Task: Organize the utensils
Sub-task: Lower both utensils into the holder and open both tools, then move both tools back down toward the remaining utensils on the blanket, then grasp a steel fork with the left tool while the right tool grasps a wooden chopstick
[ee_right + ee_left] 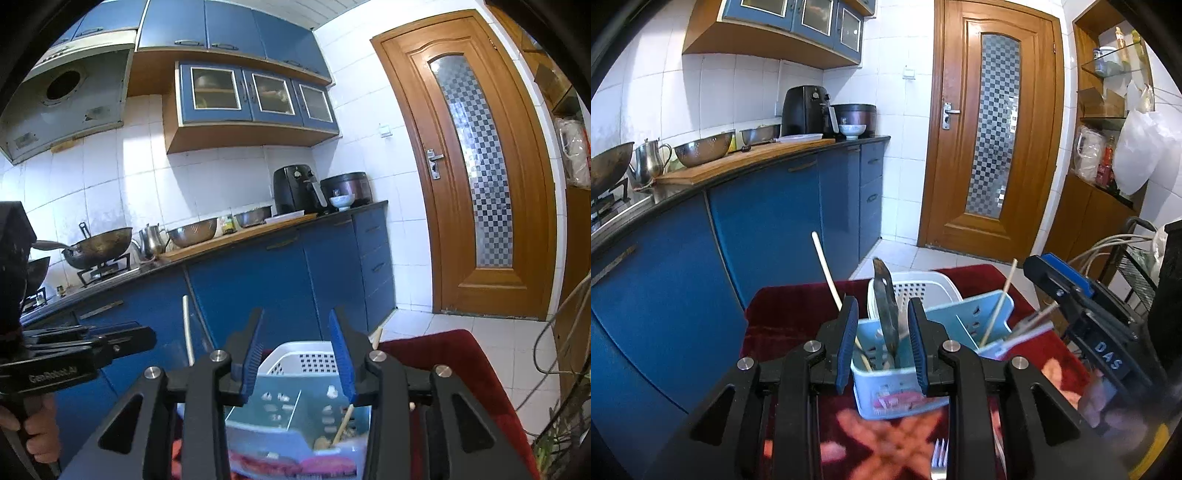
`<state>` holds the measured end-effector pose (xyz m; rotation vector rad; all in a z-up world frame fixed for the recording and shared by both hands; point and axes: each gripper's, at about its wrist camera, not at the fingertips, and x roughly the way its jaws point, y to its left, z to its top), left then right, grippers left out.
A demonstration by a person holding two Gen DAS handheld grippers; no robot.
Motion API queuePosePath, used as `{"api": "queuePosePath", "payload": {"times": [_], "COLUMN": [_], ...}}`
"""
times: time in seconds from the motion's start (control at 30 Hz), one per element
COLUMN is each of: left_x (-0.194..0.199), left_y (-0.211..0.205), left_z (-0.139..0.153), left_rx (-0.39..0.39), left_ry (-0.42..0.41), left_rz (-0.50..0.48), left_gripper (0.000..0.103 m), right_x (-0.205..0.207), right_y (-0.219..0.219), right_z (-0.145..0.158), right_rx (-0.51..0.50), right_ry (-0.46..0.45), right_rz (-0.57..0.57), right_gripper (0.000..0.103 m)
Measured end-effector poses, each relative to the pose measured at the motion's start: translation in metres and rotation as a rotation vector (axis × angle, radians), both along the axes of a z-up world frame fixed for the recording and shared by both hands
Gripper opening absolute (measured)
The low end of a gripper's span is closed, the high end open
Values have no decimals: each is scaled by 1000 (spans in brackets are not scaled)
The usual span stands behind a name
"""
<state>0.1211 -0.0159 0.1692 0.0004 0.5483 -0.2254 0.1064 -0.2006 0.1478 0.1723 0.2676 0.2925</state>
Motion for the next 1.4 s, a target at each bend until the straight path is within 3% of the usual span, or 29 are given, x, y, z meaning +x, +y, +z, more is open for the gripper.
{"api": "queuePosePath", "payload": {"times": [0.3,0.57,0.97,1.4], "left_x": [-35,-59,-67,-69], "left_y": [11,11,-5,-26], "left_z": [-14,-48,-104,-146], "left_rx": [-9,6,41,73], "left_ry": [83,188,359,501], "left_rz": [-8,-36,-89,-148], "left_gripper": [28,28,28,28], "right_x": [-39,-65,-72,-66], "right_y": [-1,9,13,11], "right_z": [-2,-26,-83,-119], "right_rx": [-1,-98,-149,-158], "right_ry": [161,289,527,678], "right_rz": [54,48,68,64], "right_gripper": [38,38,38,38]}}
